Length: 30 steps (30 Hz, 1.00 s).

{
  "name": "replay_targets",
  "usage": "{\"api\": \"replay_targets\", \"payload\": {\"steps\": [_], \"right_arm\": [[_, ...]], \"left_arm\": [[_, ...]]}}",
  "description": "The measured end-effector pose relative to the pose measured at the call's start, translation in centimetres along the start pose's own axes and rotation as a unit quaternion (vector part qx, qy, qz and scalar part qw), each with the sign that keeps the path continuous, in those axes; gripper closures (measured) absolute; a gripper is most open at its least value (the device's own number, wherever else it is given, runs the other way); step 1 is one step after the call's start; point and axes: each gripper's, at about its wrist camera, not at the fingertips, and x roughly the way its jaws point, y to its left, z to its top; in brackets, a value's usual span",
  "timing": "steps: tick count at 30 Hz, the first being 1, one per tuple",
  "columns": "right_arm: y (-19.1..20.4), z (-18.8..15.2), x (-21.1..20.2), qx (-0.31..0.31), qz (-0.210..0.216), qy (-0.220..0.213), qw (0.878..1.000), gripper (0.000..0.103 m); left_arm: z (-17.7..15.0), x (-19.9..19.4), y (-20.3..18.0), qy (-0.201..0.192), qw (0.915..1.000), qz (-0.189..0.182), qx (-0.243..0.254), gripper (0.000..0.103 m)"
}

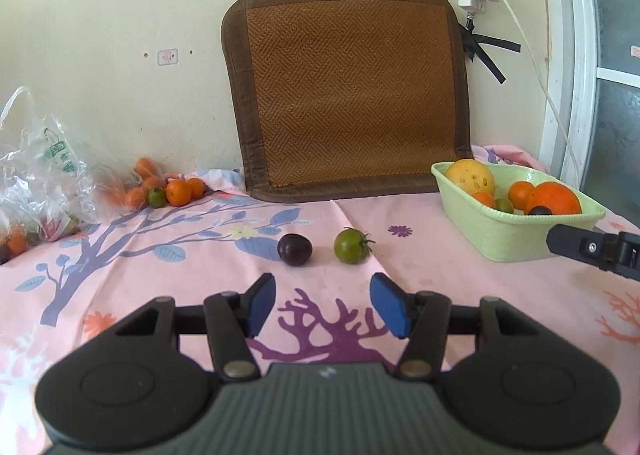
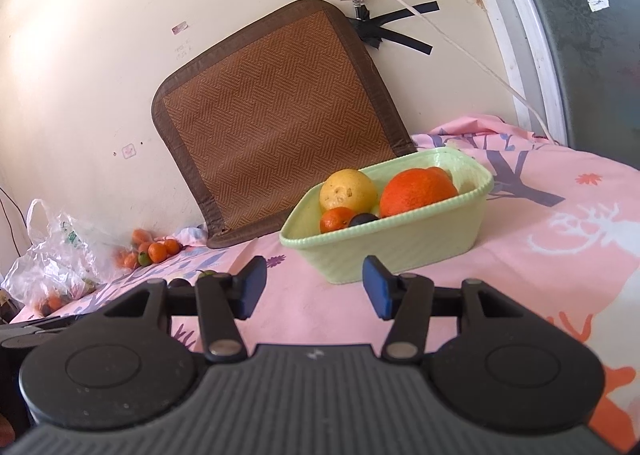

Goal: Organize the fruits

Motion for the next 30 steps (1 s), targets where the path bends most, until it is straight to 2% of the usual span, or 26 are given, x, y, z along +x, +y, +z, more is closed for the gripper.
{"api": "replay_targets", "payload": {"steps": [5, 11, 15, 23, 25, 30], "right_arm": [[0.0, 0.0, 0.0, 0.0, 0.0, 0.0, 1.0, 0.047], [0.0, 0.0, 0.0, 0.0, 0.0, 0.0, 1.0, 0.047], [0.0, 0.0, 0.0, -0.001, 0.0, 0.0, 1.0, 0.047], [0.1, 0.0, 0.0, -0.003, 0.001, 0.001, 1.0, 0.047], [0.2, 0.0, 0.0, -0.002, 0.0, 0.001, 1.0, 0.047], [0.2, 0.0, 0.0, -0.003, 0.0, 0.001, 1.0, 0.047]], "left_arm": [[-0.1, -0.3, -0.1, -0.01, 0.9999, 0.001, 0.002, 0.048], [-0.2, -0.9, 0.0, -0.029, 0.9996, 0.004, 0.001, 0.04], [-0.3, -1.6, 0.0, -0.051, 0.9986, 0.008, 0.002, 0.021], [-0.4, -2.4, -0.3, -0.076, 0.9969, 0.018, 0.005, 0.01], [-0.5, -2.6, -0.3, -0.083, 0.9963, 0.021, 0.006, 0.003], [-0.7, -3.3, -0.5, -0.104, 0.9942, 0.027, 0.009, 0.0]]}}
